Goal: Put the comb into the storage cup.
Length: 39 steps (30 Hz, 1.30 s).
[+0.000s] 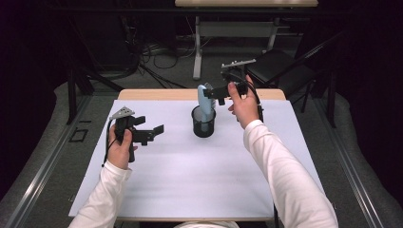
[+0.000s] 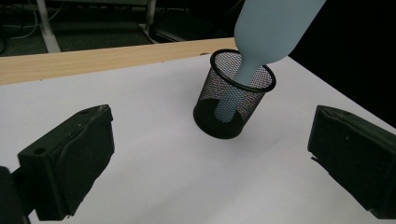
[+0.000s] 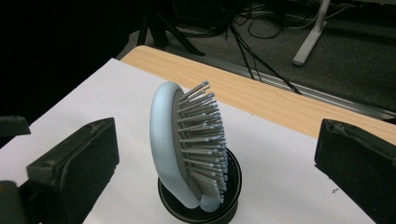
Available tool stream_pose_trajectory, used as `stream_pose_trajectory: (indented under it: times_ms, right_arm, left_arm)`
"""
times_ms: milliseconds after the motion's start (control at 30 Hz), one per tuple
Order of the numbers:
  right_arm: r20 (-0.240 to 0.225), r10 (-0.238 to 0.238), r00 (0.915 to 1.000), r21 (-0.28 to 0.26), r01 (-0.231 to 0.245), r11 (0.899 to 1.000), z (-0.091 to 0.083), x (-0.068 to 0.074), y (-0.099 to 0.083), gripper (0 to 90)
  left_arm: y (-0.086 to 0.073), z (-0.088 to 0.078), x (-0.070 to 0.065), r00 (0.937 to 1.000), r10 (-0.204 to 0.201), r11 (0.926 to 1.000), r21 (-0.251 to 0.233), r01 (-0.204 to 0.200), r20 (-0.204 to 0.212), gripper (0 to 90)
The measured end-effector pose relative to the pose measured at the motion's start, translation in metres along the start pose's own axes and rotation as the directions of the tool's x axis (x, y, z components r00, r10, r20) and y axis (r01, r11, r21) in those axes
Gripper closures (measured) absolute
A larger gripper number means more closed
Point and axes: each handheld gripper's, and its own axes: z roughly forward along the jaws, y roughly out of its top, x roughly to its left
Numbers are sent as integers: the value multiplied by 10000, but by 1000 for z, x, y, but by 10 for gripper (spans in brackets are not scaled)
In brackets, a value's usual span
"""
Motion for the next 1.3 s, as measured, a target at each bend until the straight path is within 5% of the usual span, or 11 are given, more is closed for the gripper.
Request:
stream_pose_trajectory:
  times_ms: [767,1300]
  right_arm:
    - [-318,-747,9967,386,759,9964,-36,-5,-41,0]
    - [-943,-889,9916,317,923,9952,-49,11,-71,0]
  left_arm:
    - [4,-4,-8,9993,347,9994,81,-348,155,6]
    - [7,-9,-18,9970,721,9972,152,-726,292,6]
